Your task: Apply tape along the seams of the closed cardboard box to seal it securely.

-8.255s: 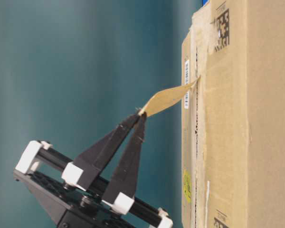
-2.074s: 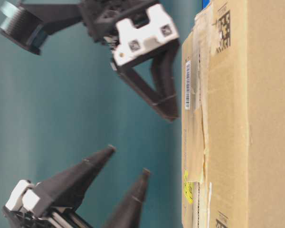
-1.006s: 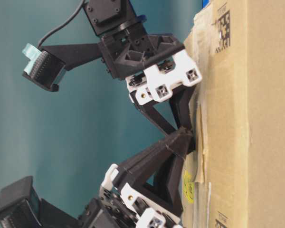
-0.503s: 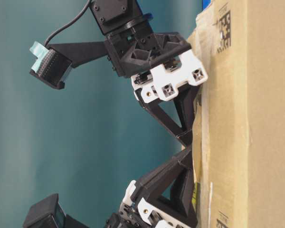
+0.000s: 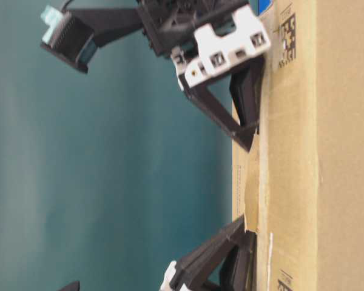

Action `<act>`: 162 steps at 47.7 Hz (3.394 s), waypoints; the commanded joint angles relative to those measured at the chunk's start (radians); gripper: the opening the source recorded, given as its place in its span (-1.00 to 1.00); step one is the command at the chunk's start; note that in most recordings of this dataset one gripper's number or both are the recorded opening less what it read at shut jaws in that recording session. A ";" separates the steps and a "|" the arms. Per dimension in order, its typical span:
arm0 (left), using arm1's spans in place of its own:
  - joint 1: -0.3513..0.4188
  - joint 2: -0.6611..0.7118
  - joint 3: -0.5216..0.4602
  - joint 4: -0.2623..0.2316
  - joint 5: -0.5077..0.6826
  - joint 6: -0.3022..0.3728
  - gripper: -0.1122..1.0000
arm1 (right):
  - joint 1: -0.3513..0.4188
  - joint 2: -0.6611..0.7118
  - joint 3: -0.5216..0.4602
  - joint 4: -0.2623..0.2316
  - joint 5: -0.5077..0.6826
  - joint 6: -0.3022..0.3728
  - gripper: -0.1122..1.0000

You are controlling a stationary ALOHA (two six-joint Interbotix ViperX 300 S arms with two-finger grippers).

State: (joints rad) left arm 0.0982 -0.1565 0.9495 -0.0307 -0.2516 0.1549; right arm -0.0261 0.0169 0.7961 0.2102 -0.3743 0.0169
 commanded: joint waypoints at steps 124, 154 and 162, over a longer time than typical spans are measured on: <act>-0.120 -0.147 -0.057 0.000 -0.015 0.003 -0.79 | 0.101 -0.133 -0.006 0.074 -0.035 -0.063 -0.81; -0.087 -0.588 0.006 -0.003 0.354 -0.017 -0.79 | 0.054 -0.663 0.173 0.072 0.249 -0.158 -0.81; -0.086 -0.729 0.103 -0.003 0.376 -0.057 -0.79 | 0.054 -0.793 0.253 0.071 0.356 -0.158 -0.81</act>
State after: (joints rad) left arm 0.0092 -0.8345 1.0308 -0.0322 0.1243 0.1089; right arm 0.0276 -0.7271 1.0339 0.2823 -0.0491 -0.1396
